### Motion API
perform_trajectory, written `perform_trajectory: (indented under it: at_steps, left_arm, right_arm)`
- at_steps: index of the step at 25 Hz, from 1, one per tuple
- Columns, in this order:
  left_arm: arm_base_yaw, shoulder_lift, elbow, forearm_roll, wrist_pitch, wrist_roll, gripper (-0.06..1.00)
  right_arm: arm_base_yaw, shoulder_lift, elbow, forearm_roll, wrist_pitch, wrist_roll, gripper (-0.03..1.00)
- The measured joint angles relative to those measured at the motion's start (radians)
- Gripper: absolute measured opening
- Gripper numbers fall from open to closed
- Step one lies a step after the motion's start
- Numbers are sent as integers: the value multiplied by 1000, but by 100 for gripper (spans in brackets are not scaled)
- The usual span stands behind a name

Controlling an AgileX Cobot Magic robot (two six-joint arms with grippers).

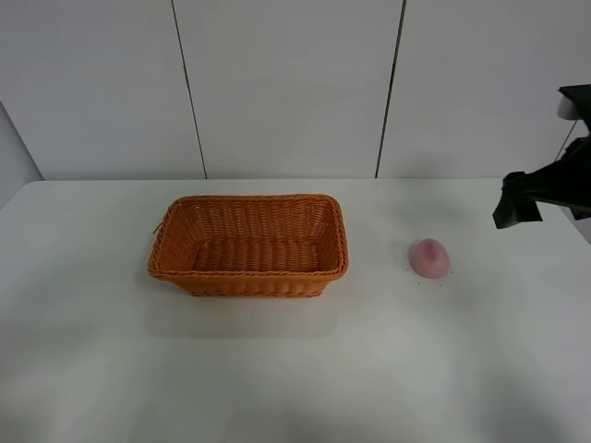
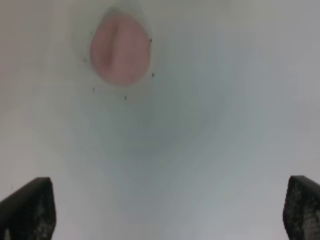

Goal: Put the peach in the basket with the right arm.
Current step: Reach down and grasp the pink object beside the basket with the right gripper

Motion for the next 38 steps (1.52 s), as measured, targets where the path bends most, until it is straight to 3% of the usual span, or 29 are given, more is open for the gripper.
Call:
perform_trajectory:
  at_steps: [7, 11, 18, 38]
  left_arm:
    - [0, 0, 0, 0, 0, 0, 99]
    - [0, 0, 0, 0, 0, 0, 99]
    - [0, 0, 0, 0, 0, 0, 99]
    - [0, 0, 0, 0, 0, 0, 99]
  right_arm:
    - [0, 379, -315, 5, 73, -1, 70]
    - [20, 481, -396, 11, 93, -1, 70]
    - [114, 547, -413, 20, 94, -1, 70]
    - [109, 757, -413, 18, -38, 47, 70]
